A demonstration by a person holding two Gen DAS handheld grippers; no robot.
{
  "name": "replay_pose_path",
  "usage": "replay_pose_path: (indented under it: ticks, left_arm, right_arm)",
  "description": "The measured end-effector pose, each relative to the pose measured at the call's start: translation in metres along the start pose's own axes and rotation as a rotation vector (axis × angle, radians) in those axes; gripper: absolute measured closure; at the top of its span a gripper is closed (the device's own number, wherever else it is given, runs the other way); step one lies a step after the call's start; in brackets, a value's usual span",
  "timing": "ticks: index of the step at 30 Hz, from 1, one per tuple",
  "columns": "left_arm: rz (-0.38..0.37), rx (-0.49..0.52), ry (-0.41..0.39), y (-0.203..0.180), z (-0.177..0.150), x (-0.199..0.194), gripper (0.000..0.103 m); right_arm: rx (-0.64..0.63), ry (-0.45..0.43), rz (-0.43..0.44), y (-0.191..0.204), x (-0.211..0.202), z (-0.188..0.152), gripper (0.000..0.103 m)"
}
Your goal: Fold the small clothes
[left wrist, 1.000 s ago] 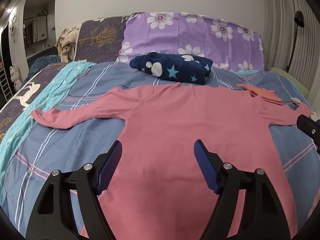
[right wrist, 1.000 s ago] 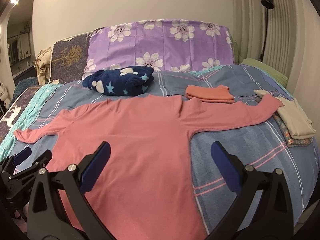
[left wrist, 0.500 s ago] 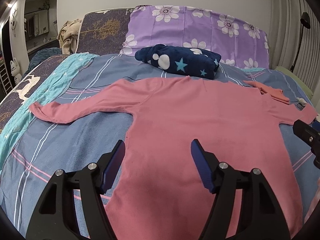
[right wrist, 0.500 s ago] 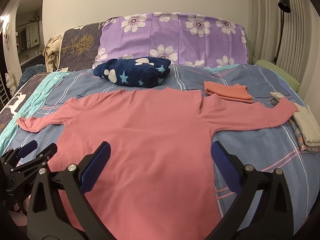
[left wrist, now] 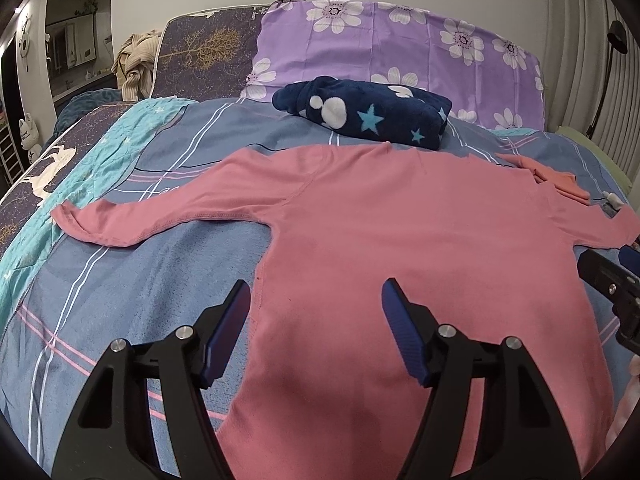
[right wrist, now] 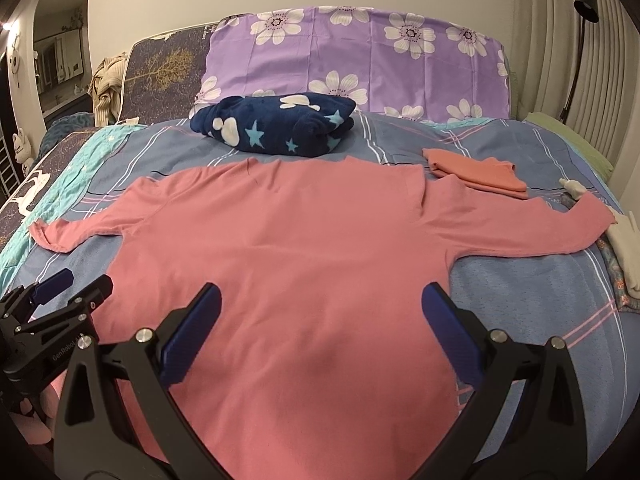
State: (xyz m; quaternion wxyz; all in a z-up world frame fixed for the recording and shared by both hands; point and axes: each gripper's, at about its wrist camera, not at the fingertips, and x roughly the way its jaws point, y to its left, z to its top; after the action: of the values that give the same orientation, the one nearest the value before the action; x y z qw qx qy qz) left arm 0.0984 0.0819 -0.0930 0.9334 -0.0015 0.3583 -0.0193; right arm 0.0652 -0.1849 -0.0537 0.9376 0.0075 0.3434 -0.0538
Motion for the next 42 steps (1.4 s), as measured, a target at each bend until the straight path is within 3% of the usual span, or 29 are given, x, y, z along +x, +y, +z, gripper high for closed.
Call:
replay_pose_path:
  ticks: [9,18,22,27,30,34,38,39,41,42]
  left_arm:
    - [0.028,-0.017,0.021,0.016,0.003,0.011,0.033]
    - [0.036,-0.045,0.040,0.037,0.012,0.022,0.027]
    - [0.014,-0.189,0.060,0.091,0.024,0.035,0.029]
    - [0.166,-0.479,0.082,0.215,0.033,0.061,0.050]
    - [0.241,-0.582,0.107,0.269,0.036,0.076,0.050]
    - [0.260,-0.677,0.144,0.306,0.043,0.102,0.049]
    - [0.374,-0.700,0.193,0.322,0.048,0.125,0.050]
    - [0.397,-0.690,0.192,0.321,0.052,0.126,0.052]
    - [0.392,-0.669,0.184,0.324,0.060,0.126,0.096]
    - [0.365,-0.674,0.171,0.325,0.062,0.124,0.098]
  right_arm:
    - [-0.026,0.034,-0.042,-0.014,0.021,-0.001,0.002]
    - [-0.005,0.094,-0.018,-0.021,0.043,0.002,0.002]
    - [-0.025,0.105,-0.026,-0.023,0.051,0.005,0.002]
    - [-0.031,0.093,-0.034,-0.029,0.057,0.008,0.002]
    - [-0.029,0.099,-0.042,-0.033,0.066,0.008,0.002]
    - [-0.013,0.113,-0.039,-0.036,0.076,0.009,0.002]
    - [-0.017,0.118,-0.030,-0.035,0.080,0.009,0.002]
    - [-0.020,0.116,-0.030,-0.035,0.079,0.009,0.002]
    - [-0.020,0.111,-0.032,-0.037,0.078,0.010,0.002]
    - [-0.016,0.109,-0.034,-0.039,0.078,0.010,0.002]
